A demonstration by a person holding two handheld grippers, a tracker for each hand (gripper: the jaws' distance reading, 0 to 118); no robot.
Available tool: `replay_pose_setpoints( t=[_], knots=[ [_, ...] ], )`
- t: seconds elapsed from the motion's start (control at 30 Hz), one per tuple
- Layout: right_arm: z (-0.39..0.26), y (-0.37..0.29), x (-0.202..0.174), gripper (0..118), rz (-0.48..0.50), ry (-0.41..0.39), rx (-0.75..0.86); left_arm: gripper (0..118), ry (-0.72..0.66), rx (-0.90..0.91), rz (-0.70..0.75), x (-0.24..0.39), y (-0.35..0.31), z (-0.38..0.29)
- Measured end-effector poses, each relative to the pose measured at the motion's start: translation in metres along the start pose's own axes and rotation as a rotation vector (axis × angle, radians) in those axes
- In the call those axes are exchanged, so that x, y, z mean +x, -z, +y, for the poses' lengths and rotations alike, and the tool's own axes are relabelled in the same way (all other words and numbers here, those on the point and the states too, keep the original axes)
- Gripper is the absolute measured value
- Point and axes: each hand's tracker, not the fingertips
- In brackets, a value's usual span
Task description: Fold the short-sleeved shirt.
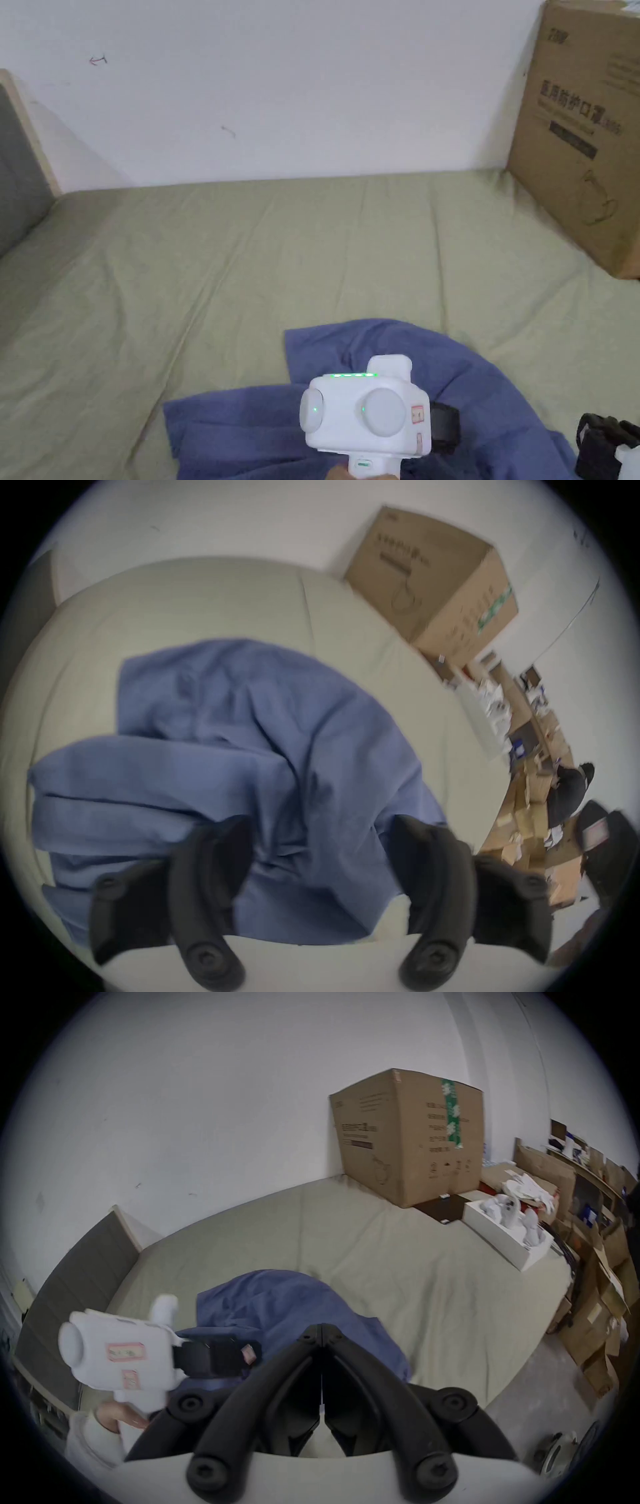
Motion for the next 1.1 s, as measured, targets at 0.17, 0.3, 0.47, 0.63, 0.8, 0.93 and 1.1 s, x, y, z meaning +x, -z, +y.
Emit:
replay_pose_setpoints(
  t=[0.17,0.3,0.47,0.63,0.8,0.93,1.1],
  knots=[
    [-0.016,0.012,-0.038,0,0.086,-0.042,-0.069,0,-0.087,0.099,0.086,-0.056,-0.061,-0.015],
    [-0.025,0.019,-0.077,0,0.176,-0.099,-0.090,0,-0.166,0.044,0.273,-0.104,-0.068,-0.045],
    [-0.029,0.028,-0.113,0,0.229,-0.177,-0.127,0,-0.298,0.093,0.251,-0.152,-0.090,-0.045],
    [-0.031,0.046,-0.130,0,0.284,-0.209,-0.149,63,-0.301,0.094,0.352,-0.202,-0.102,-0.005],
    [-0.040,0.071,-0.129,0,0.279,-0.204,-0.210,104,-0.377,0.093,0.486,-0.258,-0.089,0.029],
    [-0.050,0.088,-0.126,0,0.276,-0.212,-0.256,98,-0.447,-0.062,0.464,-0.294,-0.045,0.042],
    [-0.054,0.105,-0.117,0,0.245,-0.207,-0.299,61,-0.275,-0.087,0.623,-0.280,-0.010,0.032]
  ],
)
